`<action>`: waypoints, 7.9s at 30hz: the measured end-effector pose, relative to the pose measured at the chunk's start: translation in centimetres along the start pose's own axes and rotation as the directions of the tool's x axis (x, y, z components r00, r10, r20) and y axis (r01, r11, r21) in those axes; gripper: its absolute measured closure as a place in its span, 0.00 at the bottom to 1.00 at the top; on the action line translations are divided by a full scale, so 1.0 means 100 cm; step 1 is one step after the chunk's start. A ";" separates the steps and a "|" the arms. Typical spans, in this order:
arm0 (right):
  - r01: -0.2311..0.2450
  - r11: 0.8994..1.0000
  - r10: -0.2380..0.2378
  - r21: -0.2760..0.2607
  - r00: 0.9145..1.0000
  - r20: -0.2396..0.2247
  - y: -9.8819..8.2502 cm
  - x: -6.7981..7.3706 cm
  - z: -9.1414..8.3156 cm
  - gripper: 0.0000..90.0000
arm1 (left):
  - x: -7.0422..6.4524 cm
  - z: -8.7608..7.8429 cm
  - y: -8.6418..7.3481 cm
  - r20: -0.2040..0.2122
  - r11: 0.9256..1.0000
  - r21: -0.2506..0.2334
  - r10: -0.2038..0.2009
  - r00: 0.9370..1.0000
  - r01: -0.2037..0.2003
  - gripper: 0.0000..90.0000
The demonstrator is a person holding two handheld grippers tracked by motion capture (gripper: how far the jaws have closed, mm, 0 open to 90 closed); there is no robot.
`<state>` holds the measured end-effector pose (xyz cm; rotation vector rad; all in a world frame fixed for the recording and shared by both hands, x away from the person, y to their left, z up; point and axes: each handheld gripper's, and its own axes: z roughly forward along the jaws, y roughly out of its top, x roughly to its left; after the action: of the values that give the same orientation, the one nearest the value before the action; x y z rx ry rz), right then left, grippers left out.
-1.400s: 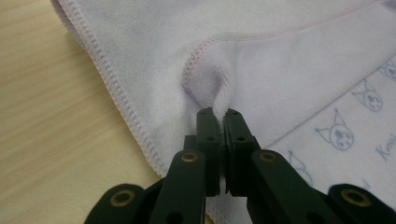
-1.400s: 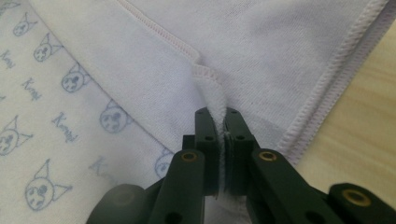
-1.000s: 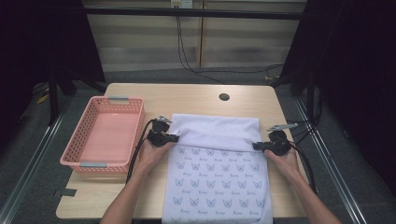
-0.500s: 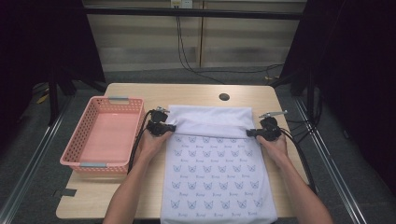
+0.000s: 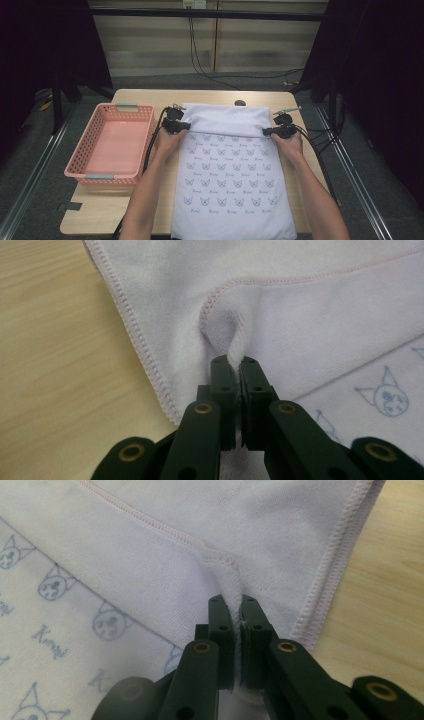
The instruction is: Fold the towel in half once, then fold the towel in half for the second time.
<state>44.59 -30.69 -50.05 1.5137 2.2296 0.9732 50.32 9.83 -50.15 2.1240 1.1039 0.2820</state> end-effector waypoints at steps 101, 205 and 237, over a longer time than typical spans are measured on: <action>0.235 0.970 -0.216 0.064 0.952 -0.218 -0.164 0.092 -0.143 0.91 | -0.122 -0.133 -0.150 0.328 0.963 0.046 0.236 0.915 -0.265 0.89; 0.057 0.939 -0.114 -0.340 0.982 -0.150 0.011 0.013 -0.133 0.94 | -0.038 -0.146 0.003 0.201 0.939 -0.332 0.160 0.966 -0.086 0.93; 0.199 0.978 -0.210 -0.065 0.937 -0.281 -0.171 0.081 -0.177 0.85 | -0.101 -0.177 -0.166 0.373 0.974 -0.075 0.226 0.900 -0.213 0.88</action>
<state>19.07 -33.92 -47.23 1.1555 2.4902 1.2227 25.20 16.97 -47.41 2.1574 0.6317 -0.0132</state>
